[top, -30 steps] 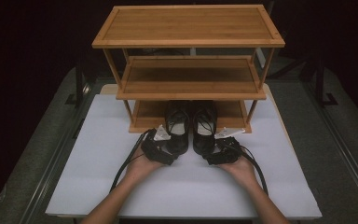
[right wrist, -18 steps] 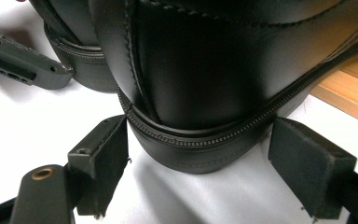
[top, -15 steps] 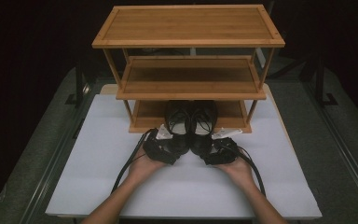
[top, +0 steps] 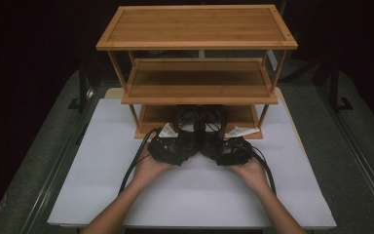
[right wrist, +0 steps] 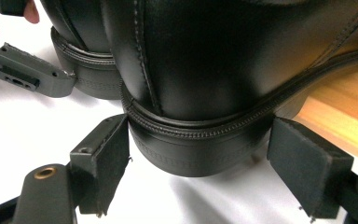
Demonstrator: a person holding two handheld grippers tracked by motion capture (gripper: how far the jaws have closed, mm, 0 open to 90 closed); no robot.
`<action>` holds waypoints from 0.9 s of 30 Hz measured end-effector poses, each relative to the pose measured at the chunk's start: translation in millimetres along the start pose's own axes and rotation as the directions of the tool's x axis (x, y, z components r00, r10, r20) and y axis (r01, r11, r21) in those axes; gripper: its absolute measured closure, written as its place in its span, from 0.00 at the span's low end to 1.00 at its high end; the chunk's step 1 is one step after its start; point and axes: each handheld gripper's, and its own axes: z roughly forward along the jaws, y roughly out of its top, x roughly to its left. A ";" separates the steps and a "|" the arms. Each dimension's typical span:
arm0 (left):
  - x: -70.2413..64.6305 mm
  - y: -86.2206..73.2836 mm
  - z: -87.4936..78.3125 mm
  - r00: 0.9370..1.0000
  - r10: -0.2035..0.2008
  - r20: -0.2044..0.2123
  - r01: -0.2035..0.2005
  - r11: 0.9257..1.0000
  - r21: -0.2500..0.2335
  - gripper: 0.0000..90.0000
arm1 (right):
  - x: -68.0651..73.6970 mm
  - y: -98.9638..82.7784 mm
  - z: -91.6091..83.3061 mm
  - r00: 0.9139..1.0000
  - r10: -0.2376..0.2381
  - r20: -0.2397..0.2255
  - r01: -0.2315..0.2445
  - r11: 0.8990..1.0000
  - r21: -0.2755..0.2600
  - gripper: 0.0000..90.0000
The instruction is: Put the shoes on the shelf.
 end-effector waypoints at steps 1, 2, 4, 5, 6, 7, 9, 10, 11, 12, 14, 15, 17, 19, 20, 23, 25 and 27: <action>1.6 1.8 -0.4 1.000 -0.003 0.003 0.003 1.000 -0.003 0.12 | -1.5 1.5 -0.5 1.000 0.001 -0.003 -0.001 1.000 -0.004 0.23; 3.2 3.9 -0.1 1.000 -0.007 0.002 0.007 1.000 -0.012 0.12 | -2.9 3.1 -0.7 1.000 0.007 -0.007 -0.007 1.000 -0.008 0.23; 6.3 6.8 1.3 1.000 -0.007 0.004 0.007 1.000 -0.009 0.12 | -6.1 6.4 -0.1 1.000 0.015 -0.011 -0.016 1.000 -0.013 0.23; 8.2 8.4 2.4 1.000 -0.010 0.004 0.010 1.000 -0.008 0.12 | -7.6 7.8 0.7 1.000 0.015 -0.008 -0.015 1.000 -0.015 0.23; 10.1 9.7 3.8 1.000 -0.014 0.004 0.014 1.000 -0.010 0.12 | -8.9 8.9 1.6 1.000 0.015 -0.004 -0.015 1.000 -0.022 0.23; 12.0 10.7 5.1 1.000 -0.014 0.004 0.014 1.000 -0.014 0.12 | -10.4 9.8 2.8 1.000 0.018 -0.002 -0.018 1.000 -0.025 0.23; 15.9 12.0 8.3 1.000 -0.018 0.004 0.018 0.999 -0.029 0.12 | -14.6 11.8 5.8 1.000 0.019 -0.003 -0.019 0.999 -0.037 0.23; 17.7 12.8 9.7 1.000 -0.017 0.004 0.017 0.999 -0.028 0.12 | -16.1 12.6 6.8 1.000 0.019 -0.004 -0.019 0.999 -0.041 0.23; 19.3 13.4 11.2 1.000 -0.016 0.000 0.016 0.999 -0.032 0.12 | -17.8 13.4 8.2 1.000 0.014 0.000 -0.014 0.999 -0.045 0.23; 20.8 14.0 12.9 1.000 -0.016 -0.002 0.016 0.999 -0.034 0.12 | -19.2 14.3 9.5 1.000 0.015 0.002 -0.015 0.999 -0.047 0.23; 24.2 15.6 16.9 1.000 -0.019 -0.008 0.019 0.999 -0.031 0.12 | -22.3 16.1 13.0 1.000 0.008 0.014 -0.008 0.999 -0.050 0.23; 26.4 17.0 19.9 1.000 -0.020 -0.015 0.020 0.999 -0.035 0.12 | -23.5 17.2 14.7 1.000 0.007 0.020 -0.006 0.999 -0.050 0.23; 29.3 18.1 22.9 1.000 -0.018 -0.020 0.017 0.999 -0.042 0.12 | -27.4 20.2 18.2 1.000 0.006 0.031 -0.004 0.998 -0.055 0.23; 32.0 19.5 25.9 1.000 -0.014 -0.024 0.014 0.999 -0.037 0.12 | -29.5 21.8 20.7 0.999 0.003 0.041 -0.001 0.999 -0.054 0.23; 34.2 20.4 28.0 1.000 -0.007 -0.029 0.006 0.999 -0.031 0.12 | -30.2 22.5 22.1 0.999 0.005 0.045 -0.003 0.999 -0.051 0.23; 40.1 21.3 33.2 0.999 -0.002 -0.035 0.001 0.999 -0.038 0.12 | -33.4 24.7 28.2 0.998 0.006 0.058 -0.003 0.999 -0.052 0.23; 42.9 21.8 37.0 0.999 -0.004 -0.038 0.002 0.999 -0.034 0.12 | -35.8 25.7 31.8 0.998 0.006 0.064 -0.002 0.999 -0.052 0.23; 44.5 23.0 40.9 0.999 -0.005 -0.048 0.004 1.000 -0.022 0.12 | -37.7 26.6 35.6 0.997 -0.001 0.075 0.005 0.999 -0.054 0.23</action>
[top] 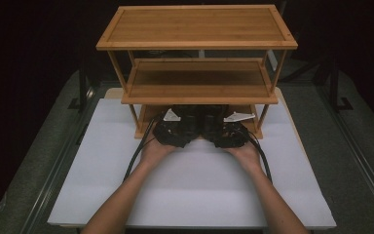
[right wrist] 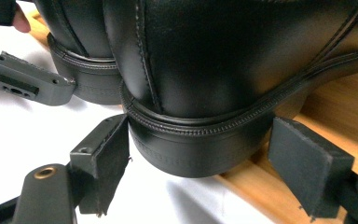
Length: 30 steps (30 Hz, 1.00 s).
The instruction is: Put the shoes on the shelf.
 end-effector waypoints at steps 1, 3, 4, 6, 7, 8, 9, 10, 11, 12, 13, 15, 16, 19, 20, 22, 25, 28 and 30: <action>0.6 0.4 2.1 1.000 0.004 -0.005 -0.004 1.000 0.006 0.12 | -0.7 0.2 1.4 1.000 -0.004 0.004 0.004 1.000 0.003 0.23; 1.4 0.9 6.4 1.000 -0.002 -0.010 0.002 1.000 0.020 0.12 | -2.1 0.3 5.4 1.000 -0.010 0.016 0.010 1.000 0.010 0.23; 2.2 0.7 7.6 1.000 -0.001 -0.011 0.002 1.000 0.022 0.12 | -2.6 0.1 7.4 1.000 -0.011 0.021 0.011 1.000 0.013 0.23; 3.5 0.5 9.4 1.000 -0.006 -0.013 0.006 1.000 0.022 0.12 | -3.8 -0.2 9.4 1.000 -0.013 0.023 0.013 1.000 0.012 0.23; 4.7 0.6 10.3 1.000 -0.001 -0.013 0.001 1.000 0.022 0.12 | -4.4 -0.3 10.4 1.000 -0.011 0.025 0.010 1.000 0.011 0.23; 5.5 1.1 11.7 1.000 -0.005 -0.013 0.005 1.000 0.025 0.12 | -5.2 -0.3 11.2 1.000 -0.011 0.024 0.011 1.000 0.010 0.23; 6.1 1.8 12.5 1.000 -0.003 -0.018 0.003 0.999 0.032 0.12 | -6.1 -0.2 12.4 1.000 -0.012 0.028 0.012 1.000 0.008 0.23; 6.6 2.4 13.5 1.000 0.002 -0.019 -0.001 0.999 0.034 0.12 | -6.7 0.0 13.3 0.999 -0.014 0.029 0.014 1.000 0.009 0.23; 7.0 2.7 14.4 1.000 0.000 -0.017 0.000 0.999 0.033 0.12 | -7.2 0.1 14.0 0.999 -0.012 0.031 0.012 1.000 0.011 0.23; 7.5 3.2 15.3 1.000 0.001 -0.015 0.000 0.999 0.038 0.12 | -7.7 0.1 14.7 0.999 -0.012 0.030 0.011 1.000 0.011 0.23; 7.8 3.4 16.1 1.000 -0.002 -0.016 0.002 0.999 0.033 0.12 | -8.2 0.1 15.5 0.999 -0.011 0.031 0.010 1.000 0.013 0.23; 8.8 4.0 16.6 1.000 0.002 -0.016 -0.001 0.999 0.035 0.12 | -8.9 0.2 16.3 0.999 -0.006 0.032 0.005 1.000 0.013 0.23; 9.4 4.1 16.9 1.000 0.004 -0.015 -0.003 0.999 0.035 0.12 | -9.4 0.2 16.6 0.999 -0.006 0.031 0.006 1.000 0.013 0.23; 10.7 3.6 18.0 1.000 0.000 -0.015 0.001 1.000 0.031 0.12 | -11.1 -0.3 17.9 1.000 0.000 0.025 -0.001 1.000 0.012 0.23; 10.8 3.6 18.2 1.000 -0.001 -0.016 0.002 1.000 0.030 0.12 | -11.7 -0.6 18.3 1.000 0.005 0.023 -0.005 1.000 0.010 0.23; 10.9 3.5 18.5 1.000 -0.001 -0.014 0.002 1.000 0.029 0.12 | -12.1 -0.9 18.8 1.000 0.008 0.021 -0.009 1.000 0.009 0.23; 11.3 3.1 18.6 1.000 -0.004 -0.012 0.004 1.000 0.028 0.12 | -13.1 -1.7 19.1 1.000 0.014 0.015 -0.014 1.000 0.009 0.23; 11.4 2.8 18.8 1.000 -0.006 -0.010 0.006 1.000 0.026 0.12 | -13.1 -2.4 18.7 0.999 0.036 0.011 -0.036 0.999 0.019 0.23; 11.6 2.5 18.8 1.000 -0.007 -0.009 0.007 1.000 0.025 0.11 | -13.8 -2.8 18.9 0.999 0.038 0.009 -0.038 0.999 0.018 0.23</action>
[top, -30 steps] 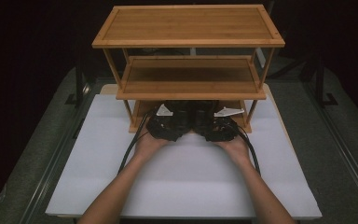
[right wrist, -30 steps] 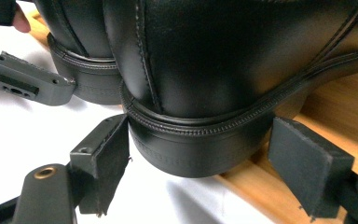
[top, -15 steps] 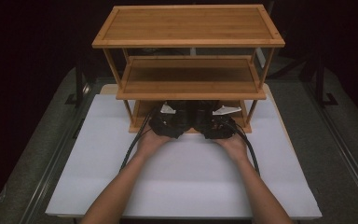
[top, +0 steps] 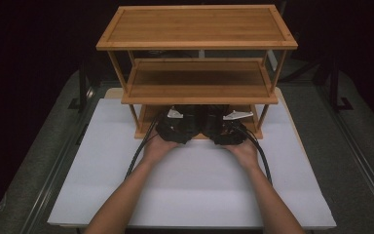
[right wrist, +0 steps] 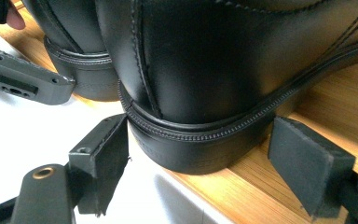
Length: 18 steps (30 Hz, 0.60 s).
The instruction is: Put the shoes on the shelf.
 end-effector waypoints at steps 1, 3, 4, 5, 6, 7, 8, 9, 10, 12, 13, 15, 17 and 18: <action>0.2 -0.2 0.0 1.000 0.000 0.003 0.000 1.000 -0.001 0.11 | -0.3 -0.1 0.0 1.000 0.002 -0.002 -0.002 1.000 0.001 0.22; 0.8 -0.5 -0.1 1.000 -0.001 0.006 0.001 1.000 -0.002 0.11 | -0.8 0.0 0.0 1.000 0.004 -0.004 -0.004 1.000 0.003 0.22; 1.4 -0.9 -0.4 1.000 0.001 0.009 -0.001 1.000 -0.002 0.11 | -0.7 -0.1 -0.2 1.000 0.002 -0.002 -0.002 1.000 0.004 0.22; 2.0 -1.0 -1.0 1.000 -0.001 0.013 0.001 1.000 -0.001 0.11 | -0.2 -0.1 -0.8 1.000 -0.001 0.001 0.001 1.000 0.005 0.22; 2.0 -1.0 -2.4 1.000 -0.004 0.012 0.004 1.000 -0.006 0.11 | 0.3 -0.2 -1.7 1.000 -0.002 0.003 0.002 1.000 0.006 0.22; 2.7 -0.5 -5.1 1.000 0.000 0.011 0.000 1.000 -0.009 0.11 | -0.1 -0.1 -2.7 1.000 -0.009 -0.006 0.009 1.000 0.000 0.22; 3.2 -0.2 -7.4 1.000 0.000 0.012 0.000 1.000 -0.008 0.11 | -0.3 0.1 -4.9 1.000 -0.015 -0.011 0.015 1.000 -0.007 0.22; 4.1 -0.1 -10.0 1.000 -0.006 0.014 0.006 1.000 -0.010 0.11 | -0.3 0.2 -6.5 1.000 -0.017 -0.013 0.017 1.000 -0.008 0.22; 5.0 -0.5 -12.5 1.000 -0.013 0.016 0.014 1.000 -0.015 0.11 | -0.5 0.2 -8.6 1.000 -0.017 -0.017 0.017 1.000 -0.009 0.21; 6.1 -1.7 -18.3 1.000 -0.011 0.013 0.011 1.000 -0.017 0.11 | -0.7 -0.6 -14.0 1.000 -0.014 -0.023 0.014 1.000 -0.014 0.21; 6.3 -2.7 -21.0 1.000 -0.008 0.015 0.008 1.000 -0.015 0.11 | -0.6 -1.1 -15.9 1.000 -0.012 -0.023 0.012 1.000 -0.013 0.19; 6.6 -5.2 -26.8 1.000 -0.005 0.023 0.005 1.000 -0.012 0.11 | -1.6 -3.1 -21.2 1.000 -0.015 -0.022 0.014 1.000 -0.014 0.17; 6.8 -7.8 -32.3 1.000 -0.001 0.012 0.001 1.000 -0.008 0.11 | -2.9 -5.9 -27.0 1.000 -0.012 -0.025 0.012 1.000 -0.012 0.16; 7.0 -9.3 -35.2 1.000 0.003 0.011 -0.002 1.000 -0.006 0.11 | -3.4 -7.6 -30.1 1.000 -0.015 -0.024 0.014 1.000 -0.014 0.16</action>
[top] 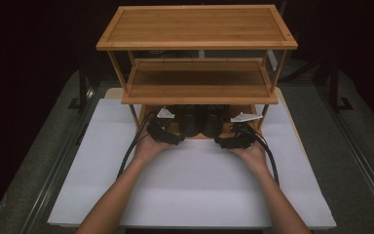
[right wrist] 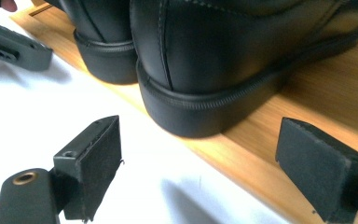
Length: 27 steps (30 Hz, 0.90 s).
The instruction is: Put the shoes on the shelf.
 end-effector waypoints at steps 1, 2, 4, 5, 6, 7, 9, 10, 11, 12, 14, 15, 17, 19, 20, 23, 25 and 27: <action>-1.0 -1.7 -2.7 1.000 -0.009 0.004 0.009 1.000 0.004 0.11 | 0.0 -1.4 -3.5 1.000 0.002 0.000 -0.002 1.000 0.002 0.16; -0.7 -3.4 -6.0 1.000 0.005 0.001 -0.005 1.000 0.007 0.11 | 0.3 -2.8 -6.9 1.000 0.003 0.001 -0.003 1.000 0.000 0.15; -1.6 -6.0 -11.1 1.000 0.010 -0.001 -0.010 1.000 0.014 0.11 | 0.0 -5.9 -14.4 1.000 -0.006 0.004 0.006 1.000 -0.003 0.15; -2.1 -7.7 -14.6 1.000 0.014 0.001 -0.014 1.000 0.017 0.11 | 0.3 -7.4 -18.5 1.000 -0.007 0.004 0.007 1.000 -0.004 0.15; -3.5 -9.8 -17.6 1.000 0.009 0.002 -0.009 1.000 0.011 0.11 | 0.3 -9.1 -22.4 1.000 -0.012 0.005 0.012 1.000 -0.006 0.15; -5.8 -11.9 -21.7 1.000 0.003 0.004 -0.003 1.000 0.009 0.11 | 0.8 -10.7 -26.3 1.000 -0.013 0.004 0.013 1.000 -0.006 0.15; -9.5 -15.4 -29.0 1.000 0.008 0.004 -0.008 1.000 0.007 0.11 | 1.9 -14.9 -34.4 1.000 -0.017 0.005 0.018 1.000 -0.006 0.15; -10.9 -16.9 -32.3 1.000 0.011 0.003 -0.011 1.000 0.009 0.11 | 2.7 -17.7 -39.2 1.000 -0.022 0.006 0.022 1.000 -0.005 0.15; -12.8 -19.2 -36.4 1.000 0.008 0.006 -0.008 1.000 0.008 0.11 | 3.5 -19.4 -42.2 1.000 -0.020 0.005 0.020 1.000 -0.008 0.15; -14.6 -21.7 -40.7 1.000 0.007 0.002 -0.007 1.000 0.010 0.11 | 3.8 -21.9 -46.2 1.000 -0.026 0.008 0.026 1.000 -0.012 0.15; -17.1 -27.3 -49.1 1.000 0.014 0.002 -0.014 1.000 0.011 0.11 | 4.8 -26.9 -53.8 1.000 -0.028 0.009 0.028 1.000 -0.011 0.15; -18.3 -30.3 -53.5 1.000 0.014 0.000 -0.014 1.000 0.014 0.11 | 5.3 -29.4 -57.5 1.000 -0.025 0.007 0.025 1.000 -0.011 0.15; -20.8 -37.1 -62.2 1.000 0.009 0.000 -0.009 1.000 0.003 0.11 | 5.7 -34.9 -64.6 1.000 -0.027 0.007 0.027 1.000 -0.010 0.14; -22.1 -43.9 -71.1 1.000 0.013 0.000 -0.013 1.000 0.006 0.11 | 6.0 -40.7 -71.1 1.000 -0.024 0.004 0.024 1.000 -0.008 0.13; -22.9 -47.8 -75.6 1.000 0.013 -0.002 -0.013 1.000 0.004 0.11 | 6.2 -43.6 -74.0 1.000 -0.017 0.007 0.017 1.000 -0.004 0.12; -23.6 -60.3 -89.3 1.000 0.011 -0.003 -0.011 1.000 0.007 0.11 | 7.2 -52.2 -83.9 1.000 -0.013 0.018 0.013 1.000 0.014 0.10; -24.8 -70.2 -99.2 1.000 0.011 -0.010 -0.011 1.000 0.013 0.11 | 7.5 -57.9 -89.8 1.000 -0.008 0.022 0.007 1.000 0.014 0.10; -26.2 -78.3 -106.8 1.000 0.008 -0.021 -0.008 1.000 0.017 0.11 | 6.9 -65.3 -95.7 1.000 0.003 0.023 -0.003 1.000 0.017 0.10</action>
